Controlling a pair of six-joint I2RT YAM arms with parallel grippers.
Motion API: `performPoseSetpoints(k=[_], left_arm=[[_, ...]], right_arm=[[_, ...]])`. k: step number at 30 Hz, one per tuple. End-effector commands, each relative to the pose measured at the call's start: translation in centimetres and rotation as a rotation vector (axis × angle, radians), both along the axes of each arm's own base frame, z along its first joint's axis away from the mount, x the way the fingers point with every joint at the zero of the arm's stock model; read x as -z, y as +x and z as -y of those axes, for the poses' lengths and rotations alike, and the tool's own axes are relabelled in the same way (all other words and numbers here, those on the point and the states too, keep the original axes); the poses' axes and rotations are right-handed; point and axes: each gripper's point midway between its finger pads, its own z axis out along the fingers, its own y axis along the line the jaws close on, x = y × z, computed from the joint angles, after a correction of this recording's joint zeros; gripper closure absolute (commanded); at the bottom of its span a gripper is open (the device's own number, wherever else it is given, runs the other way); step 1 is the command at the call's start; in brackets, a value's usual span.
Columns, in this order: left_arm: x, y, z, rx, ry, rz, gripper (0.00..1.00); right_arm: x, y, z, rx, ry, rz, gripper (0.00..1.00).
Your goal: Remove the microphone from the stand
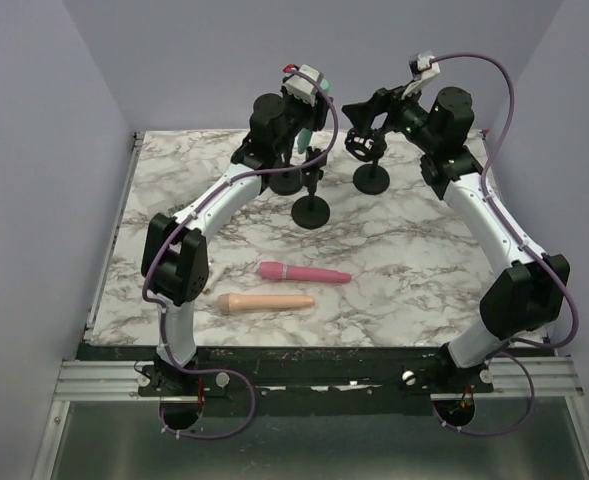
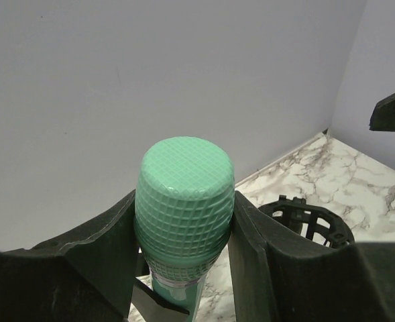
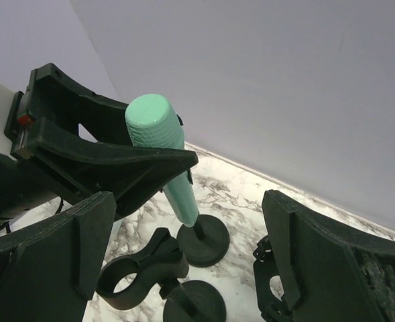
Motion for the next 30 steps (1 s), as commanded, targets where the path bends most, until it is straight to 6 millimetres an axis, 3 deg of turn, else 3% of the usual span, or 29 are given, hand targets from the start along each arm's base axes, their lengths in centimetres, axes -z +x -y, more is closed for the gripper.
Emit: performPoseSetpoints(k=[1,5,7,9,14,15,22,30], left_arm=[[-3.9,-1.2,-1.1,-0.026,-0.091,0.045,0.94],[-4.1,-1.3,-1.9,-0.062,-0.094,0.026,0.62],[-4.1,-1.4,-2.1,-0.063,-0.082,0.017,0.54],[-4.1,-1.7,-2.2,-0.062,-0.073,0.004,0.46],[-4.5,-2.7,-2.7,-0.024,-0.079,-0.041,0.06],[-4.6,-2.9,-2.9,-0.011,-0.085,-0.052,0.02],[-5.7,-5.9,-4.8,0.120,-0.160,-0.120,0.01],[-4.7,-7.7,-12.0,0.034,-0.271,-0.226,0.01]], right_arm=[[-1.0,-0.5,1.3,0.071,0.007,0.030,0.00],[-0.2,-0.4,1.5,0.085,0.007,0.006,0.00],[-0.2,-0.5,1.2,0.069,0.014,0.003,0.00],[-0.3,-0.6,0.6,0.036,0.021,0.002,0.00],[0.3,0.2,-1.2,-0.013,0.019,-0.023,0.00],[0.6,0.4,-1.8,-0.019,0.011,-0.030,0.00],[0.7,1.4,-5.9,-0.057,-0.024,-0.014,0.00],[1.2,3.3,-10.8,0.059,-0.004,-0.028,0.00]])
